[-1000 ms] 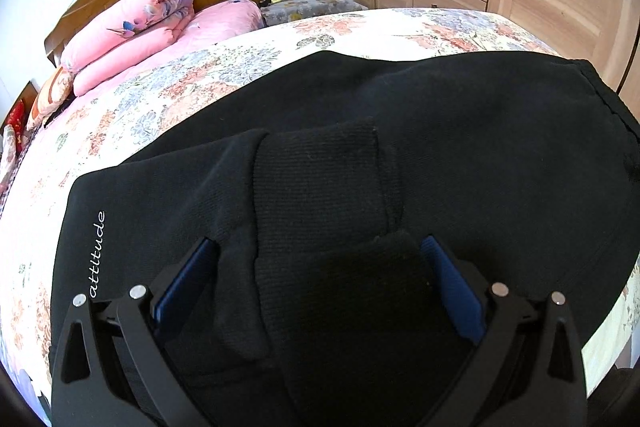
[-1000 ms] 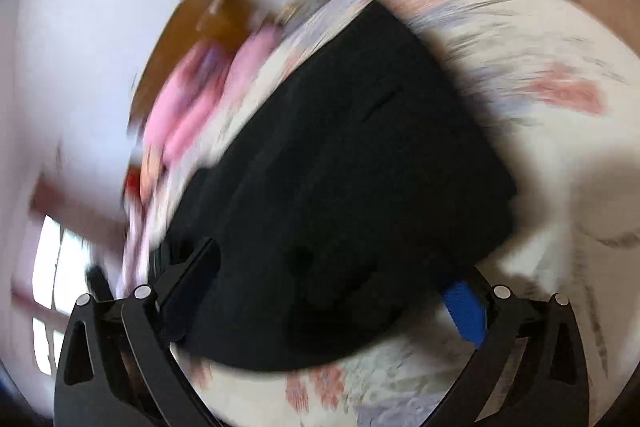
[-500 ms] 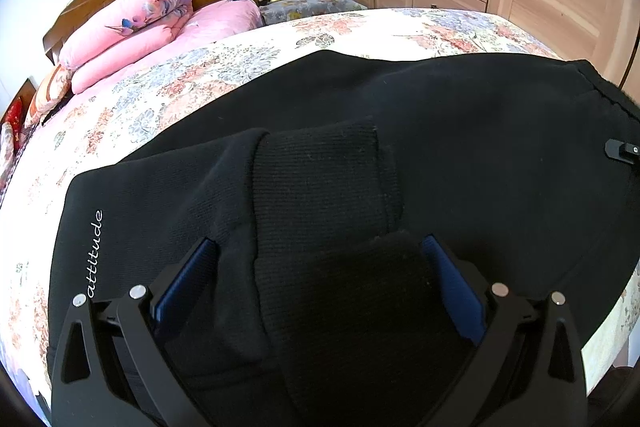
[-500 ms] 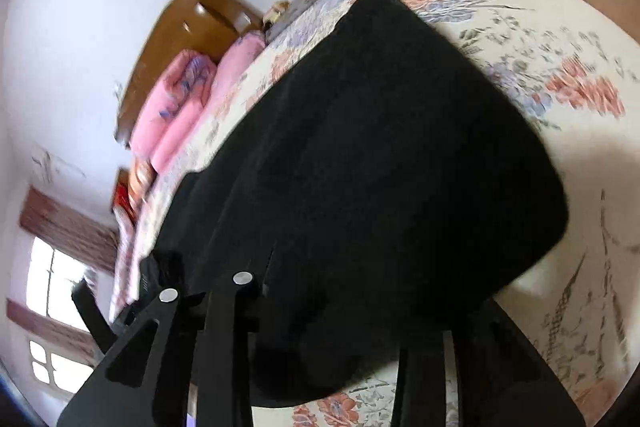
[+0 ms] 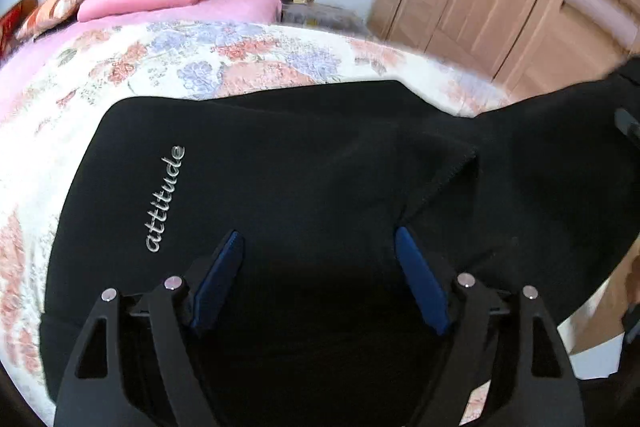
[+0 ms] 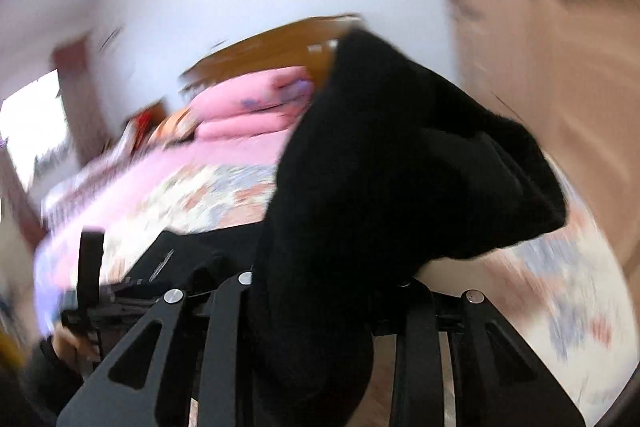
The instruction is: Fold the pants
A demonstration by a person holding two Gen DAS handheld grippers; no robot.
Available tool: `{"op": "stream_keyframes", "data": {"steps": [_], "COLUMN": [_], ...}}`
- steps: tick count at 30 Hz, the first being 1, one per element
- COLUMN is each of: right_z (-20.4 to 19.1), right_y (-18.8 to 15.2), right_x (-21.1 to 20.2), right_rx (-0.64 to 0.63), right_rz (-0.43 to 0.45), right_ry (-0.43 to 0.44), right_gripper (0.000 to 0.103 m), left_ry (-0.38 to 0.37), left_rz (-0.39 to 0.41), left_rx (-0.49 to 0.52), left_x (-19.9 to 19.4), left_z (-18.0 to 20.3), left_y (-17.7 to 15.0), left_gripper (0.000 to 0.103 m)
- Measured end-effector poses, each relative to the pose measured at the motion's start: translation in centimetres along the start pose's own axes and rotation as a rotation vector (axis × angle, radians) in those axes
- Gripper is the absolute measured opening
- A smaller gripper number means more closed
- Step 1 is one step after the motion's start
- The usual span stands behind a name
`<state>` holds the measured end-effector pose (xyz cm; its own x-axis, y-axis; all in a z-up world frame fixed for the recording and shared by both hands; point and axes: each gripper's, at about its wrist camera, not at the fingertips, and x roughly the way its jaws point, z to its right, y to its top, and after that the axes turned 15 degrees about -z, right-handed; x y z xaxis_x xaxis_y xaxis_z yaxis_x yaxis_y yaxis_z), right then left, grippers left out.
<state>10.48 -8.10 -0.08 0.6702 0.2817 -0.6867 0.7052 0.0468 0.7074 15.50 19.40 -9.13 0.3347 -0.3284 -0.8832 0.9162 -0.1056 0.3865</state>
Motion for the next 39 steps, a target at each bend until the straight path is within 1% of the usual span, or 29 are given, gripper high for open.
{"op": "stream_keyframes", "data": {"steps": [1, 2, 3, 4, 5, 8, 9, 10, 11, 13, 14, 15, 16, 18, 19, 20, 22, 24, 25, 27, 30, 31, 32, 33, 34, 35, 37, 38, 39], "right_z": [-2.5, -4.1, -4.7, -4.9, -4.3, -1.1, 0.4, 2.5, 3.9, 6.1, 6.8, 7.3, 7.9, 7.7, 7.2, 6.0, 3.4, -0.7, -3.8, -9.1, -17.8, -20.6, -22.1, -23.0, -23.5, -23.5, -22.4, -22.1, -21.9], "right_y": [0.7, 1.3, 1.8, 2.4, 2.9, 3.2, 2.4, 1.5, 0.8, -0.9, -1.4, -1.6, -1.8, -1.4, -0.9, -0.3, 0.9, 2.0, 2.7, 2.7, -0.9, -3.7, -6.0, -8.0, -9.3, -9.3, -8.1, -7.7, -7.6], "right_x": [0.6, 1.1, 1.3, 1.4, 1.6, 1.9, 1.8, 1.5, 1.4, 0.7, 0.7, 0.6, 0.5, 0.7, 0.6, 0.9, 1.2, 2.0, 2.8, 4.6, 9.9, 12.5, 14.3, 15.4, 15.2, 15.1, 14.6, 14.4, 14.3], "right_rx": [-0.074, -0.116, -0.127, -0.107, -0.073, 0.067, 0.123, 0.191, 0.230, 0.303, 0.325, 0.346, 0.365, 0.368, 0.350, 0.318, 0.200, 0.046, -0.070, -0.264, -0.642, -0.809, -0.916, -0.996, -1.043, -1.043, -0.971, -0.951, -0.948], "right_rz": [-0.002, 0.003, 0.006, 0.010, 0.011, 0.017, 0.017, 0.013, 0.008, 0.003, 0.003, 0.007, 0.011, 0.017, 0.022, 0.024, 0.029, 0.015, 0.000, -0.052, -0.196, -0.264, -0.300, -0.270, -0.183, -0.180, -0.194, -0.183, -0.169], "right_ry": [-0.017, -0.027, -0.019, 0.009, 0.029, 0.054, 0.065, 0.079, 0.081, 0.065, 0.058, 0.053, 0.048, 0.042, 0.037, 0.034, 0.019, -0.002, -0.013, -0.035, -0.090, -0.128, -0.173, -0.241, -0.312, -0.316, -0.255, -0.254, -0.261], "right_gripper": [0.030, 0.029, 0.029, 0.029, 0.029, 0.029, 0.029, 0.029, 0.029, 0.029, 0.029, 0.029, 0.029, 0.029, 0.029, 0.029, 0.029, 0.029, 0.029, 0.030, 0.031, 0.032, 0.032, 0.034, 0.034, 0.034, 0.032, 0.032, 0.032], "left_ry": [-0.025, -0.071, -0.117, -0.167, -0.205, -0.372, -0.399, -0.387, -0.329, -0.129, -0.025, 0.001, 0.032, 0.167, 0.181, 0.178, 0.119, 0.020, -0.016, -0.014, -0.007, -0.013, -0.040, -0.056, -0.074, -0.091, -0.134, -0.164, -0.244], "left_rz": [0.004, 0.040, 0.095, 0.160, 0.203, 0.270, 0.286, 0.297, 0.279, 0.169, 0.092, 0.053, -0.002, 0.026, 0.027, 0.035, 0.111, 0.208, 0.249, 0.277, 0.256, 0.245, 0.225, 0.207, 0.175, 0.159, 0.137, 0.131, 0.122], "left_rx": [0.008, 0.040, 0.074, 0.111, 0.129, 0.155, 0.148, 0.102, 0.045, -0.025, -0.010, 0.025, 0.106, 0.244, 0.268, 0.261, 0.147, 0.021, -0.065, -0.205, -0.381, -0.406, -0.431, -0.447, -0.463, -0.457, -0.435, -0.424, -0.404], "left_x": [-0.5, -1.6, -2.9, -4.5, -5.5, -6.4, -6.4, -6.1, -5.3, -2.5, -0.5, 0.4, 2.1, 3.0, 3.0, 2.5, -0.3, -4.1, -6.1, -8.5, -9.3, -9.4, -9.0, -8.7, -7.9, -7.6, -7.2, -7.3, -7.2], "left_z": [0.0, 0.3, 0.8, 1.5, 2.2, 3.1, 3.0, 2.5, 1.9, 1.4, 1.9, 2.4, 4.2, 7.8, 8.4, 8.5, 6.0, 2.1, -0.6, -4.9, -10.9, -11.8, -12.8, -13.4, -13.8, -13.8, -13.4, -13.4, -13.4], "left_y": [-0.1, -0.3, -0.7, -1.2, -1.3, -1.3, -1.2, -0.9, -0.5, 0.7, 1.3, 1.5, 1.6, 1.3, 1.4, 1.8, 2.3, 2.3, 1.9, 1.0, -1.0, -1.6, -2.3, -2.8, -3.2, -3.3, -3.9, -4.5, -4.3], "left_gripper": [0.079, 0.078, 0.082, 0.087, 0.096, 0.097, 0.099, 0.100, 0.101, 0.099, 0.093, 0.090, 0.090, 0.091, 0.091, 0.090, 0.089, 0.091, 0.093, 0.095, 0.095, 0.095, 0.095, 0.095, 0.095, 0.095, 0.095, 0.095, 0.095]}}
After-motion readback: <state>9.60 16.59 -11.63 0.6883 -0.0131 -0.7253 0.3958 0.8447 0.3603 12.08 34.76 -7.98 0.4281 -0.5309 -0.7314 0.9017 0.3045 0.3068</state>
